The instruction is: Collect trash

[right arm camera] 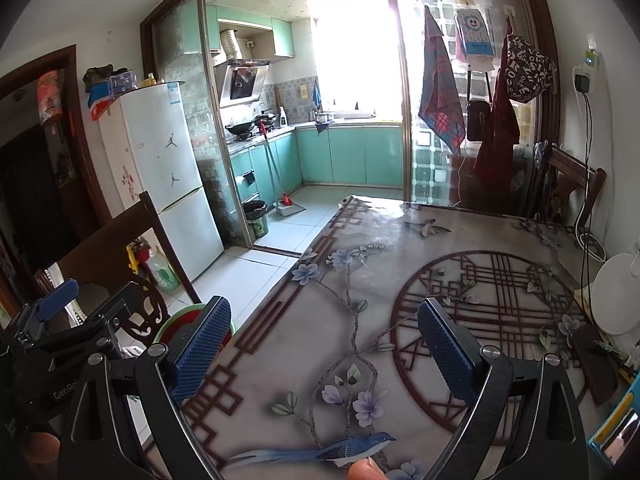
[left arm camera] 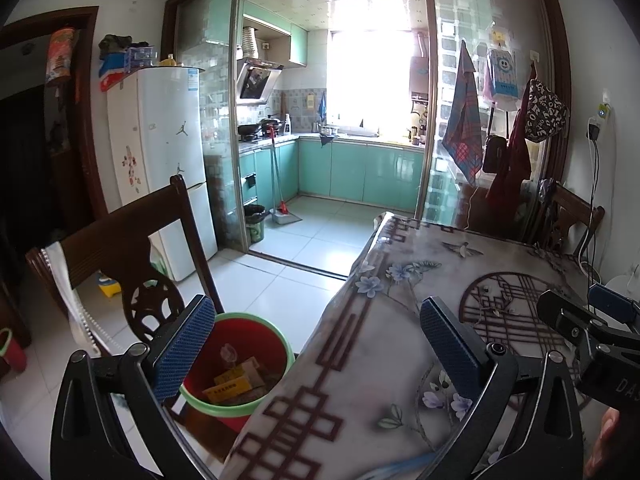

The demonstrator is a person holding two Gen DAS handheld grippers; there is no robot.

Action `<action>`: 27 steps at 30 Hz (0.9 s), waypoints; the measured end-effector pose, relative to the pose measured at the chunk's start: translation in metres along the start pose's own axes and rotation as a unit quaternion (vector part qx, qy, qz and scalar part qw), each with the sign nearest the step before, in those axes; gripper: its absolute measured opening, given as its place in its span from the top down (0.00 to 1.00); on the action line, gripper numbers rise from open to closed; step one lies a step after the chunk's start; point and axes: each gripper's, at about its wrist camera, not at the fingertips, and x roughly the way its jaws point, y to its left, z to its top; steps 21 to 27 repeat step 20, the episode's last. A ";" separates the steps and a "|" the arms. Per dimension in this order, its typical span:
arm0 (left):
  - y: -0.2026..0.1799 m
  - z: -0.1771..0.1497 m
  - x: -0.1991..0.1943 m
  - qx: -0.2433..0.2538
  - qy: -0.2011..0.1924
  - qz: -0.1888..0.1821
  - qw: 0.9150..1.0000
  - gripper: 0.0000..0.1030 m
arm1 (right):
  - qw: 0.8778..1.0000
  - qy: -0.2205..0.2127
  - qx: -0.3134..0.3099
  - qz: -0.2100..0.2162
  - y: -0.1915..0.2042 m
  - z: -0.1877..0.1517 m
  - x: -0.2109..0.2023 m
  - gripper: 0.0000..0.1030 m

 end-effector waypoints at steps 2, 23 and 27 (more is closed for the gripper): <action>0.000 0.000 0.000 0.000 0.000 0.000 1.000 0.00 | 1.000 0.001 0.001 0.000 -0.001 0.000 0.002 0.08; -0.016 0.001 0.013 0.010 0.015 -0.010 1.000 0.00 | 1.000 0.011 0.011 -0.002 -0.016 0.000 0.016 0.08; -0.016 0.001 0.013 0.010 0.015 -0.010 1.000 0.00 | 1.000 0.011 0.011 -0.002 -0.016 0.000 0.016 0.08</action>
